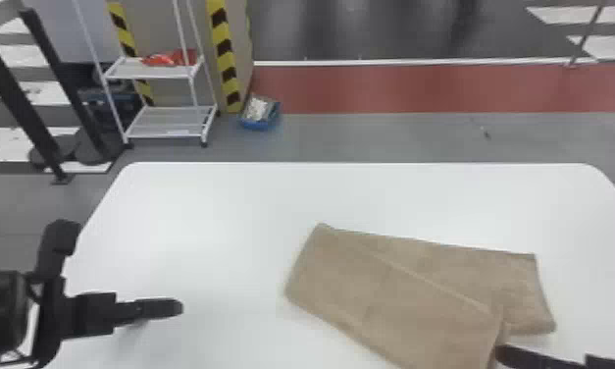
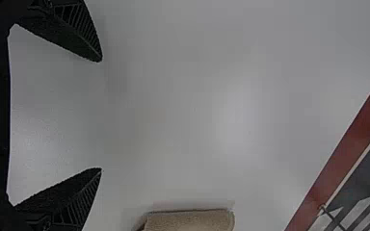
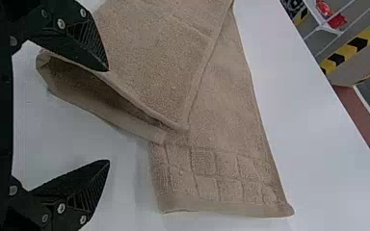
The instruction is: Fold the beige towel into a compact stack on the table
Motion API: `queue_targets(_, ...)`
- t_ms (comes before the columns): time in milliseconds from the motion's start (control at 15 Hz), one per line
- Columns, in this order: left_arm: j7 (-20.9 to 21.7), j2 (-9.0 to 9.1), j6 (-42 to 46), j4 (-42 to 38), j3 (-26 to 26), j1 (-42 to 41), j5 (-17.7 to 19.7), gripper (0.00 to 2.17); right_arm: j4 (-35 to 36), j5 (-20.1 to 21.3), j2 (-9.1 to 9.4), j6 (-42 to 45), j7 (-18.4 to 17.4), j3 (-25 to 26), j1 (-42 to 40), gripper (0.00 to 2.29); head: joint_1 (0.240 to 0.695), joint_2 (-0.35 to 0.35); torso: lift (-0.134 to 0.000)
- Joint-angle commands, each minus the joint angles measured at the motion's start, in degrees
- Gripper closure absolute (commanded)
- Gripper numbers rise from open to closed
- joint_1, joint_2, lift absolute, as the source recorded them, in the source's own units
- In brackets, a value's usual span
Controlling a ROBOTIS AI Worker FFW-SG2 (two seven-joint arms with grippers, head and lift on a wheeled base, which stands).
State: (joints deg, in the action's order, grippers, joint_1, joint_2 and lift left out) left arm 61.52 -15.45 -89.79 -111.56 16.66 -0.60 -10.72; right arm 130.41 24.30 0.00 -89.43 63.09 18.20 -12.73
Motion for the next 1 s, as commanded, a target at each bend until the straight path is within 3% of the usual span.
queue_targets(0,0.00,-0.02,-0.24,0.03,0.04,-0.02,0.00,0.07,-0.33,0.13,0.05,-0.65,-0.33,-1.24,0.16,0.41,0.695,0.072,-0.124)
queue_targets(133,0.00,-0.02,-0.24,0.38,0.13,-0.02,0.00,0.07,-0.33,0.66,0.05,-0.65,-0.24,-1.67,0.16,0.59,0.695,0.080,-0.124)
queue_targets(267,0.09,-0.02,-0.24,0.47,0.21,-0.11,0.00,0.08,-0.33,0.92,0.05,-0.65,-0.16,-1.85,0.07,0.61,0.695,0.088,-0.124)
queue_targets(333,0.09,-0.02,-0.24,0.65,0.21,-0.11,0.09,0.08,-0.33,0.92,0.05,-0.65,0.02,-1.85,-0.02,0.86,0.695,0.089,-0.124)
queue_targets(467,0.09,-0.02,-0.24,0.82,0.21,-0.11,0.00,0.08,0.28,0.75,0.05,-0.65,0.64,-1.50,-0.02,0.98,0.695,0.091,-0.124)
queue_targets(533,0.09,-0.11,-0.24,0.82,0.21,-0.11,0.09,0.08,0.72,0.04,0.05,-0.65,1.34,-1.41,-0.10,1.34,0.695,0.092,-0.124)
queue_targets(733,0.09,-0.20,-0.24,0.82,0.39,-0.19,0.09,0.08,3.97,-3.30,0.05,-0.65,2.57,-1.15,-0.28,1.39,0.695,0.103,-0.124)
queue_targets(933,0.53,-0.20,-0.24,0.82,1.27,-0.90,0.44,0.08,4.59,-2.06,0.05,-0.65,2.66,-2.29,0.16,1.39,0.695,0.124,-0.124)
